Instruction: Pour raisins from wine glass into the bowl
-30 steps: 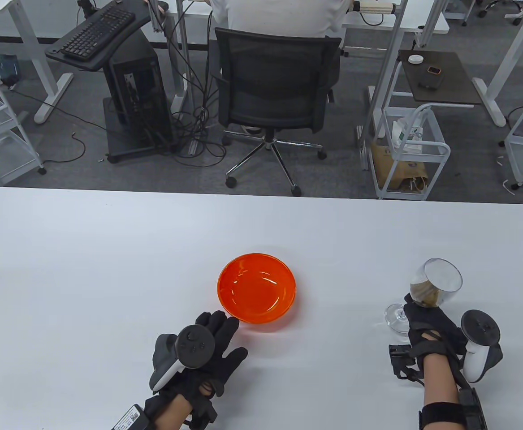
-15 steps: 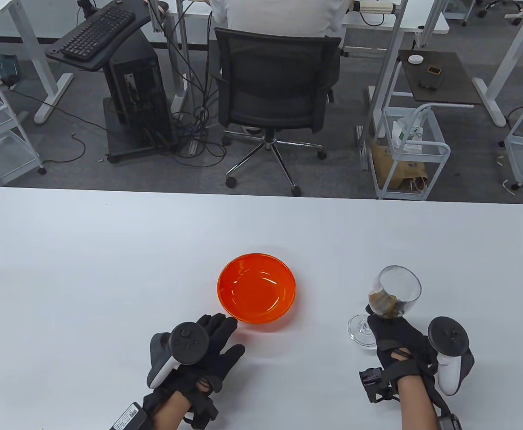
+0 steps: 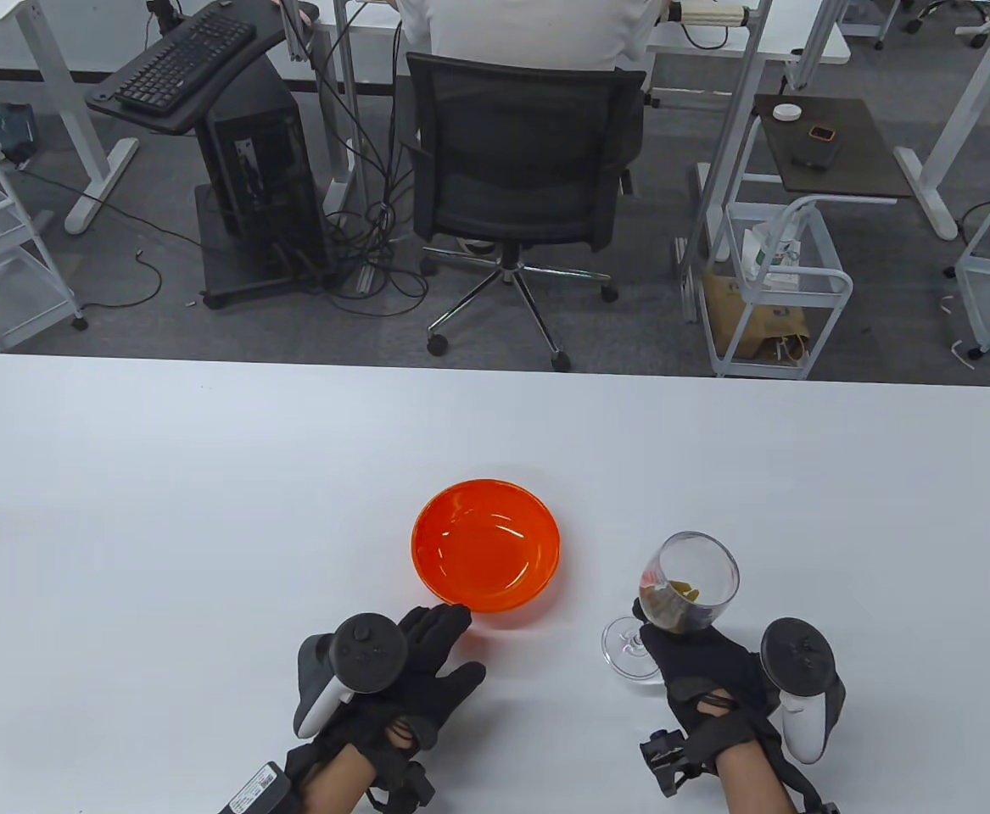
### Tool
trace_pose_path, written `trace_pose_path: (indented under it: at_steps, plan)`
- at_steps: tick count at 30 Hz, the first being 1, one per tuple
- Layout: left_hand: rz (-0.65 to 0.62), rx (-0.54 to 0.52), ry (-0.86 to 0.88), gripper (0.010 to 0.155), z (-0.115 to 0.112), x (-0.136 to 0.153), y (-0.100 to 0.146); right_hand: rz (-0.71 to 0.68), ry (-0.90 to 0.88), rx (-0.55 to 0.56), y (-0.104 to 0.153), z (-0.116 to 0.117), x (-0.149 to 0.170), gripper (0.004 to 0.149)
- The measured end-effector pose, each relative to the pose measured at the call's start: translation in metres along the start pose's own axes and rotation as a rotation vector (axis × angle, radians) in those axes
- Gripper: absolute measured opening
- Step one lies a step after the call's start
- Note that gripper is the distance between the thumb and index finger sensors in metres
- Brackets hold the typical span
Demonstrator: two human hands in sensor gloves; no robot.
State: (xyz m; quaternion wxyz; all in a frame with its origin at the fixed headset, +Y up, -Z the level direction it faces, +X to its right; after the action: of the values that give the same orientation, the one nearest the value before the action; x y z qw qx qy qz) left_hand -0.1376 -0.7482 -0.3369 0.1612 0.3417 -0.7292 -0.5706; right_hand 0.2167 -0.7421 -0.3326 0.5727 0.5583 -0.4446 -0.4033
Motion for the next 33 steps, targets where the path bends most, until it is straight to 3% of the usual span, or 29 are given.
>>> trace_pose_path:
  at_steps: [9,16,20,33]
  plan:
    - [-0.013,0.006,0.178,0.088,-0.003,-0.006,0.006,-0.056,0.082,-0.074,0.007,0.031,-0.01,0.043]
    - [-0.03,0.067,0.274,0.091,-0.015,-0.013,0.009,-0.077,0.069,-0.203,0.012,0.068,-0.013,0.043]
    - [-0.026,0.106,0.448,0.092,-0.024,-0.021,0.014,-0.109,0.093,-0.247,0.018,0.082,-0.019,0.043]
    - [-0.049,0.158,0.413,0.087,-0.041,-0.034,0.015,-0.143,0.15,-0.329,0.03,0.112,-0.027,0.044]
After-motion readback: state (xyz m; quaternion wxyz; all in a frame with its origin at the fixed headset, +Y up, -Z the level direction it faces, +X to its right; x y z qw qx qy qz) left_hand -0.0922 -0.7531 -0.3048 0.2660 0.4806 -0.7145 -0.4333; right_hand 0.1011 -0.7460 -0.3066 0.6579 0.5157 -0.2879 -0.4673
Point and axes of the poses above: the tracker on the back of each hand, its own x axis roughly to the little-finger side, its own y axis roughly from the fingertips to the wrist, z = x × y, the point moved 4 cm from there along -y, roughly from the wrist to the fingertips, and after that the axes turned 1 degree about x, right-handed, at the moved point
